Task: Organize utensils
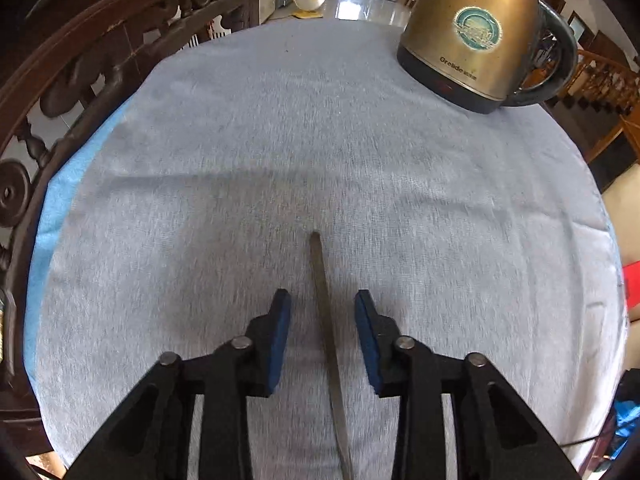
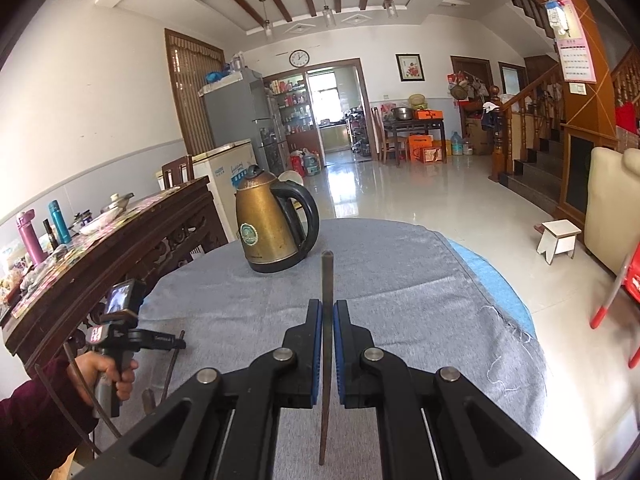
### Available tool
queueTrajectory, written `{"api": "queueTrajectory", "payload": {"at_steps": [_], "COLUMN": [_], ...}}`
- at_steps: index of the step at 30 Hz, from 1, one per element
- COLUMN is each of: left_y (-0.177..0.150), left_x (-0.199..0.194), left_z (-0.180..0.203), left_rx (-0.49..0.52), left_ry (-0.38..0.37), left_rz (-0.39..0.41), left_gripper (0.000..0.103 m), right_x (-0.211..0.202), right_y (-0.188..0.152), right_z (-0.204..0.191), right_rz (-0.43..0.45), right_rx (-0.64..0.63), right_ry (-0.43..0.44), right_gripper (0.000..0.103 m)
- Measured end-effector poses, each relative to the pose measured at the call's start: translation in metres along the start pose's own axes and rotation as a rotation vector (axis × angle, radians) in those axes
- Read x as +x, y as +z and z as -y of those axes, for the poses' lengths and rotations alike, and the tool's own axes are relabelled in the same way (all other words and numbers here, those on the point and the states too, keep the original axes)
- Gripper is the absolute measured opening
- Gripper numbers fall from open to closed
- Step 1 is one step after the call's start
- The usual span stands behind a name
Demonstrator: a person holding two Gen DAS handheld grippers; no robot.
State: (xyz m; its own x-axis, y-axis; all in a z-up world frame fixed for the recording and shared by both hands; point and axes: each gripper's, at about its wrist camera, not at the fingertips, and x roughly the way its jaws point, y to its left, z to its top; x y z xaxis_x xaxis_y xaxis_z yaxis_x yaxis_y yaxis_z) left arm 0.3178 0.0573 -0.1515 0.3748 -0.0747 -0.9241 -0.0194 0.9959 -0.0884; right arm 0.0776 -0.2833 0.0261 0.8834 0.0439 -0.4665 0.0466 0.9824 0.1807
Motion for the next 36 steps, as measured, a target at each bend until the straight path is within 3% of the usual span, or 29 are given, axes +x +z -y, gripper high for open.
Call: {"api": "queueTrajectory", "payload": {"at_steps": [1, 3, 6, 10, 26, 36], "left_y": [0.001, 0.001, -0.001, -0.007, -0.118, -0.173], "left_x": [0.001, 0.002, 0.002, -0.022, -0.228, -0.322], "left_z": [0.002, 0.004, 0.0, -0.002, -0.008, 0.002], "left_rx": [0.009, 0.028, 0.011, 0.007, 0.02, 0.046], "left_ry": [0.013, 0.028, -0.001, -0.037, -0.119, -0.245], "left_rz": [0.001, -0.001, -0.01, 0.047, 0.518, 0.639], "left_gripper": [0.012, 0.007, 0.005, 0.005, 0.005, 0.005], "right_x": [0.001, 0.003, 0.003, 0.001, -0.056, -0.118], "right_y": [0.0, 0.001, 0.002, 0.001, 0.002, 0.01], "right_z": [-0.001, -0.003, -0.006, -0.008, -0.017, -0.024], "right_rz": [-0.002, -0.001, 0.004, 0.014, 0.136, 0.218], "right_rx": [-0.002, -0.007, -0.019, -0.029, -0.054, -0.09], "right_ry": [0.004, 0.008, 0.012, 0.009, -0.039, -0.03], "right_gripper": [0.006, 0.006, 0.006, 0.006, 0.006, 0.006]}}
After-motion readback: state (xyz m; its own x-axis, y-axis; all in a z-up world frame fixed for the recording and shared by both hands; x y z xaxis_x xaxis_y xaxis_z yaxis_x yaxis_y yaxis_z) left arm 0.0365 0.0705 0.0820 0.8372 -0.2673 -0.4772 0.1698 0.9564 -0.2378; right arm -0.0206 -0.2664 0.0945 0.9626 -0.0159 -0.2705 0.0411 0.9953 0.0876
